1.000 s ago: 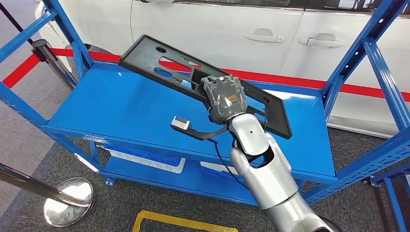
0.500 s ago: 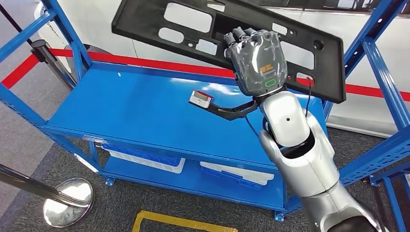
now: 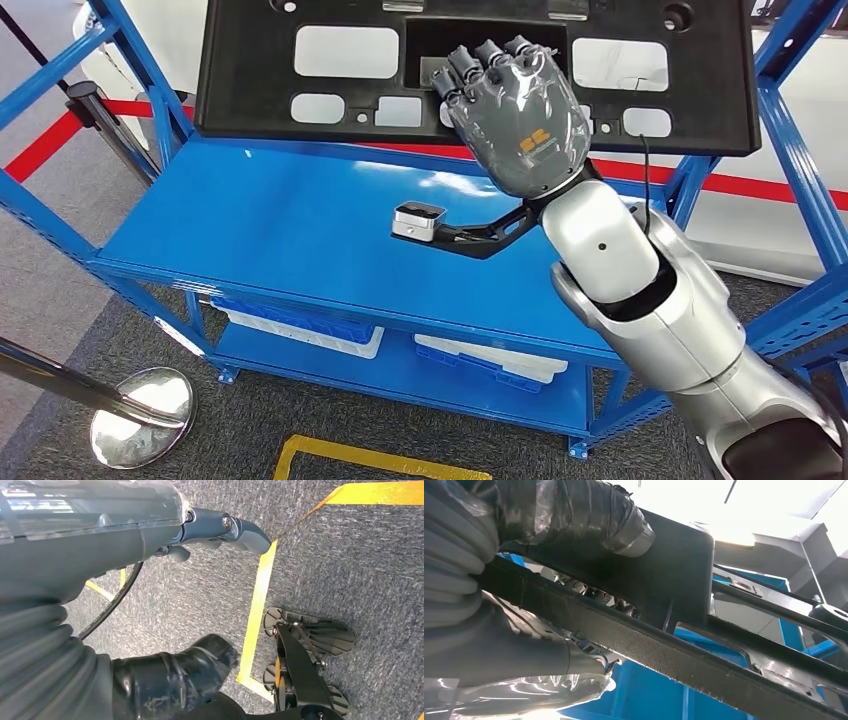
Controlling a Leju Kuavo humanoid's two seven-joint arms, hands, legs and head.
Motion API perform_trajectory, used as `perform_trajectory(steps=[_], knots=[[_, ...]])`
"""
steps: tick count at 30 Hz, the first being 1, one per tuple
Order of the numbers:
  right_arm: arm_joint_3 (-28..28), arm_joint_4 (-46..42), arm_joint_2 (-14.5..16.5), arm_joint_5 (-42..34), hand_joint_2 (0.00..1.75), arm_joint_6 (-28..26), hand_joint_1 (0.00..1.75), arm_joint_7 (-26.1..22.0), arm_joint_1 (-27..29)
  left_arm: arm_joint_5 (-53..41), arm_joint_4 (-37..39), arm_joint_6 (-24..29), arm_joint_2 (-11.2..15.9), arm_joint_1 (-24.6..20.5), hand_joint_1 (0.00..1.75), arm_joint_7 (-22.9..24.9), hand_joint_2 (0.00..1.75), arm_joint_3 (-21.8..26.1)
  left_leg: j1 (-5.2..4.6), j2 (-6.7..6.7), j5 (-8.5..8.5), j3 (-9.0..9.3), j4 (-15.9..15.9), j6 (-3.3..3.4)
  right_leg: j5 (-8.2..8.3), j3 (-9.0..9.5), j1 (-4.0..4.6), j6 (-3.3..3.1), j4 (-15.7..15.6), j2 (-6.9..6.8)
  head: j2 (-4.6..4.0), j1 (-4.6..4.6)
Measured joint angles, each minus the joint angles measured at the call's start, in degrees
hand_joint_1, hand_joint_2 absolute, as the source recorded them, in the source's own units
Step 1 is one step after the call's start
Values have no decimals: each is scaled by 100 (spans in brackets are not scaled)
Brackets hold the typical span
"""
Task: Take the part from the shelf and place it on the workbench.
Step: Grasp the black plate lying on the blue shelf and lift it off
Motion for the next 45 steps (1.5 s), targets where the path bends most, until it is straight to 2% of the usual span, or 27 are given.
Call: perform_trajectory(steps=[8,14,20,30,32,35,38,39,40,42,43,44,45], knots=[[141,-12,-119,0,175,-16,175,-6,-88,-42,70,11,41,-4,0,5,175,-5,0,0,0,1,0,0,0,0,0,0,0,0,0,0],[284,-42,-237,1,175,-39,175,-283,-88,-168,159,33,103,-10,0,22,175,-36,0,0,0,0,0,0,0,-1,0,0,0,0,0,0],[360,-140,-305,-1,175,-37,175,-343,1,-185,233,31,180,-17,0,-102,175,-131,0,1,0,1,-1,0,0,-1,1,0,0,1,0,0],[319,-286,-315,-250,175,157,175,-701,218,-228,288,85,262,-20,0,-14,175,-135,0,1,0,1,-2,0,0,-2,1,0,0,1,0,0],[291,-287,-314,-319,175,193,175,-690,245,-234,294,93,271,-20,0,1,175,-136,-5,1,-9,-9,23,29,7,-2,-15,21,-5,0,0,0],[214,-287,-313,-455,175,252,175,-670,305,-229,302,97,286,-20,0,33,175,-136,-23,0,-22,-33,56,110,23,-4,-40,63,-17,-1,0,0],[100,-285,-296,-609,175,311,175,-651,320,-213,311,99,295,-28,0,58,175,-136,-10,14,105,24,-99,202,31,19,-38,135,-61,-1,0,-1],[52,-284,-290,-652,175,320,175,-640,319,-210,319,101,291,-36,0,65,175,-136,4,24,169,54,-183,231,-60,-6,-37,157,16,-4,0,-1],[3,-282,-285,-688,175,326,175,-630,320,-208,327,102,287,-45,0,74,175,-136,20,35,215,72,-253,249,-225,-78,-37,173,209,-7,0,1],[-73,-275,-273,-738,175,354,175,-617,332,-202,336,107,279,-56,0,92,175,-135,20,46,243,42,-257,263,-629,-336,-62,210,883,-11,0,1],[-102,-268,-264,-758,175,371,175,-618,351,-199,336,110,279,-57,0,102,175,-134,23,48,242,14,-231,263,-744,-445,-83,236,1190,-12,0,1],[-122,-259,-258,-778,175,390,175,-621,371,-198,337,114,279,-58,0,111,175,-134,30,49,240,-16,-197,259,-757,-482,-112,265,1344,-15,0,1],[-144,-249,-253,-793,175,403,175,-623,387,-197,337,119,278,-60,0,119,175,-133,45,48,233,-49,-155,248,-664,-415,-147,298,1281,-18,0,2]])
